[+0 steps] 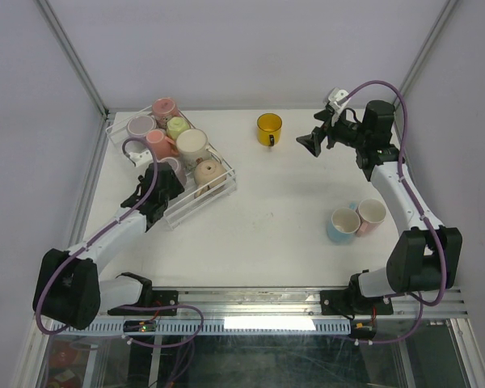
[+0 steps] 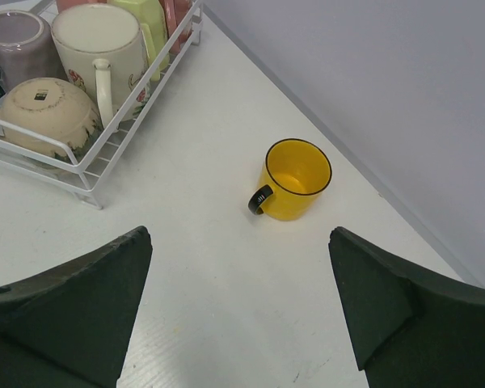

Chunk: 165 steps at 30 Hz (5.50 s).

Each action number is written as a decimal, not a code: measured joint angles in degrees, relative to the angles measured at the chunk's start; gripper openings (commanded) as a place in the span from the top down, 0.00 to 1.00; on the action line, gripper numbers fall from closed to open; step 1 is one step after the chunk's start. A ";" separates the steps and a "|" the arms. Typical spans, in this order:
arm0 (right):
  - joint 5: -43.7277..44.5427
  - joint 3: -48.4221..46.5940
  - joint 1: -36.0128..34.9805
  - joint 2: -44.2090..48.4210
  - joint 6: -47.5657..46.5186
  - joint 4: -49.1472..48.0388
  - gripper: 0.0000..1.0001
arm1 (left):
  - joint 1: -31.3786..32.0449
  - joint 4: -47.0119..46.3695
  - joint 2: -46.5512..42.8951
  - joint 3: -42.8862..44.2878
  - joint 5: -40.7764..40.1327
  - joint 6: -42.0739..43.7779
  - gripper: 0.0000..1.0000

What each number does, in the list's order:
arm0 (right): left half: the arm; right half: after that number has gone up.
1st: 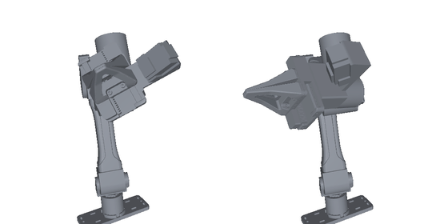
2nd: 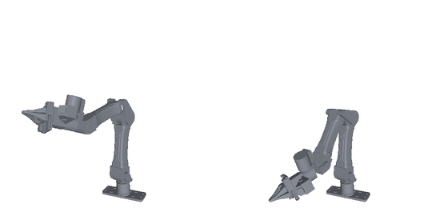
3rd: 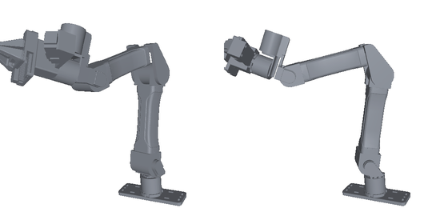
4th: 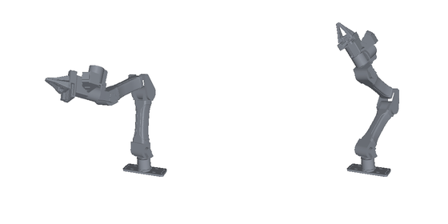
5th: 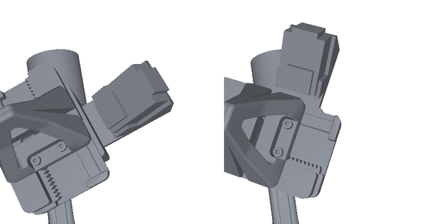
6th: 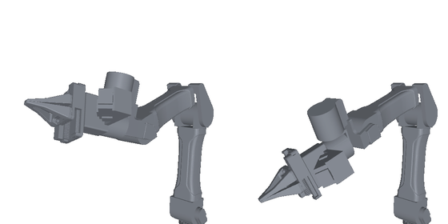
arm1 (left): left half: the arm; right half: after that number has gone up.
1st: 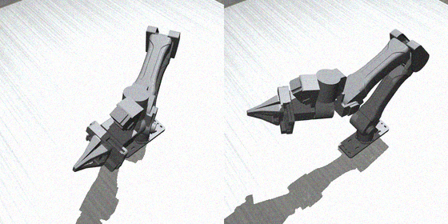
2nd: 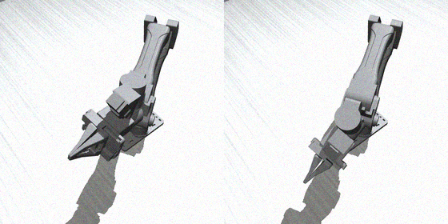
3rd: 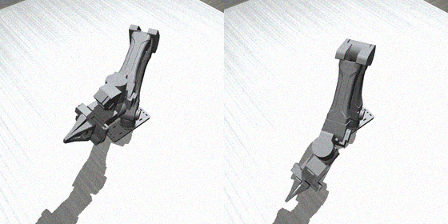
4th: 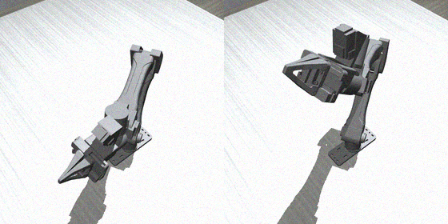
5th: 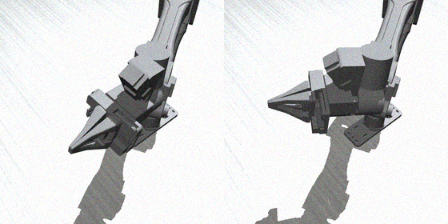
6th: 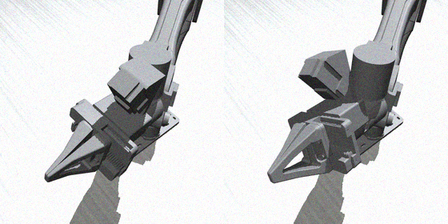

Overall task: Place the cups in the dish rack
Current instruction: Place the cup on the dish rack, then pick up the cup at the center of the board.

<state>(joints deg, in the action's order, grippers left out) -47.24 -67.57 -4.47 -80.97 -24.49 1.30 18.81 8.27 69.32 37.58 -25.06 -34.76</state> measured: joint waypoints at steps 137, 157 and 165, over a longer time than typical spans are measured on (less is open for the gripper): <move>-5.53 -4.22 -1.57 -5.14 -0.52 7.19 0.06 | -5.22 20.31 16.31 24.39 19.78 -5.20 0.76; -5.51 -4.22 -1.60 -5.14 -0.90 7.65 0.06 | -5.22 12.24 20.04 25.94 21.09 -9.70 0.80; -5.51 -4.22 -1.60 -5.14 -0.96 7.93 0.06 | -5.22 11.56 19.87 25.86 22.16 -10.23 0.76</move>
<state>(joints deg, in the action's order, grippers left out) -52.75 -71.79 -6.07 -86.11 -25.45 9.23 13.58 19.84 89.19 63.44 -2.90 -44.99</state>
